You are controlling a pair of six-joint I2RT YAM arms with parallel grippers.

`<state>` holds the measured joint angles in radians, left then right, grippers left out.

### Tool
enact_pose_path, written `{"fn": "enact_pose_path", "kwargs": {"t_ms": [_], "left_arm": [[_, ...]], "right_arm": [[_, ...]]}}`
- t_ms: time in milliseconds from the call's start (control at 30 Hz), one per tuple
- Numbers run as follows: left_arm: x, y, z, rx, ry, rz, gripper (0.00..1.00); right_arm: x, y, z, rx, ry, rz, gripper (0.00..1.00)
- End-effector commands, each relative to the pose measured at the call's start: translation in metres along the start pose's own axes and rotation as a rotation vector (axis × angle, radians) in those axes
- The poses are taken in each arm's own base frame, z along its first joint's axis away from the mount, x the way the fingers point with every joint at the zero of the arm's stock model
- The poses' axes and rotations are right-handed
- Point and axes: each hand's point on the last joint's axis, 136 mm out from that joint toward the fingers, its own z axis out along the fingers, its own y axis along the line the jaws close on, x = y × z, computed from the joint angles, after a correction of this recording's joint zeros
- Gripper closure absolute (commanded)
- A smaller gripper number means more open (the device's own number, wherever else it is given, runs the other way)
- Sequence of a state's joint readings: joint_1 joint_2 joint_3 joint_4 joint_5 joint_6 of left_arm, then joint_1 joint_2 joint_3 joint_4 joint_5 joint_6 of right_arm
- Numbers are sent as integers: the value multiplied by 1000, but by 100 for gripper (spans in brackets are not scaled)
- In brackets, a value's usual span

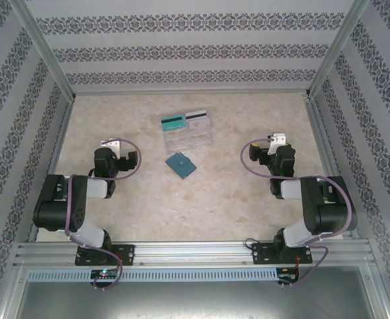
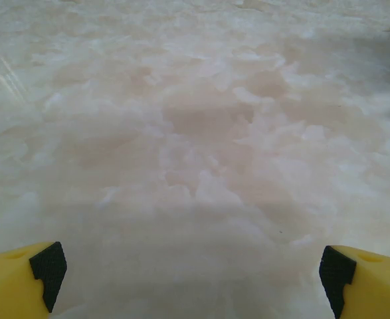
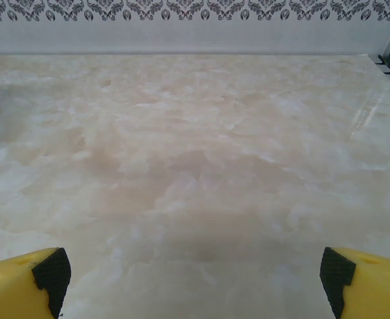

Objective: Put the credit cards into the card holder
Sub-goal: Open the button on the card holder.

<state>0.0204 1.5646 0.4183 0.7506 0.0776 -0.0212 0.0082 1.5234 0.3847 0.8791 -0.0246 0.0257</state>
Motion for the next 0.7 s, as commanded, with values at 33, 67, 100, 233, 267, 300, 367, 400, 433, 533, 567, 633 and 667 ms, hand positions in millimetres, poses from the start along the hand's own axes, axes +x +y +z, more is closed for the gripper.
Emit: {"fn": "enact_pose_path", "kwargs": {"t_ms": [33, 67, 100, 233, 267, 300, 367, 400, 433, 533, 567, 633, 667], "left_arm": [[-20, -3, -1, 4, -68, 29, 0], [-20, -3, -1, 4, -68, 29, 0], [-20, -3, -1, 4, -68, 29, 0], [-20, -3, -1, 4, -70, 29, 0], [-19, -3, -1, 4, -67, 29, 0], [-21, -3, -1, 6, -70, 29, 0], [-19, -3, 0, 6, -66, 28, 0], [-20, -3, -1, 6, -68, 28, 0], [-20, -3, 0, 6, -67, 28, 0], [-20, -3, -1, 6, -69, 28, 0], [-20, -3, -1, 6, -68, 28, 0], [-20, -3, 0, 6, -67, 28, 0], [-20, -3, -1, 6, -68, 27, 0]], "right_arm": [[-10, 1, -1, -10, -28, -8, 2], [-9, 0, -1, -9, -27, -6, 2], [-9, 1, -1, -9, -27, -7, 2], [-10, 0, -1, -9, -27, -8, 2], [-9, 0, -1, -9, -26, -7, 2], [-9, 0, -1, -9, -26, -6, 2], [-9, 1, -1, -10, -25, -6, 2], [-9, 0, -1, -9, -25, -6, 2], [-9, 0, -1, -9, -25, -5, 2], [-9, 0, -1, -9, -24, -3, 2], [-9, 0, 0, -11, -23, -2, 2], [-9, 0, -1, -12, -25, -2, 2], [-9, 0, -1, -11, -25, 0, 2]]}}
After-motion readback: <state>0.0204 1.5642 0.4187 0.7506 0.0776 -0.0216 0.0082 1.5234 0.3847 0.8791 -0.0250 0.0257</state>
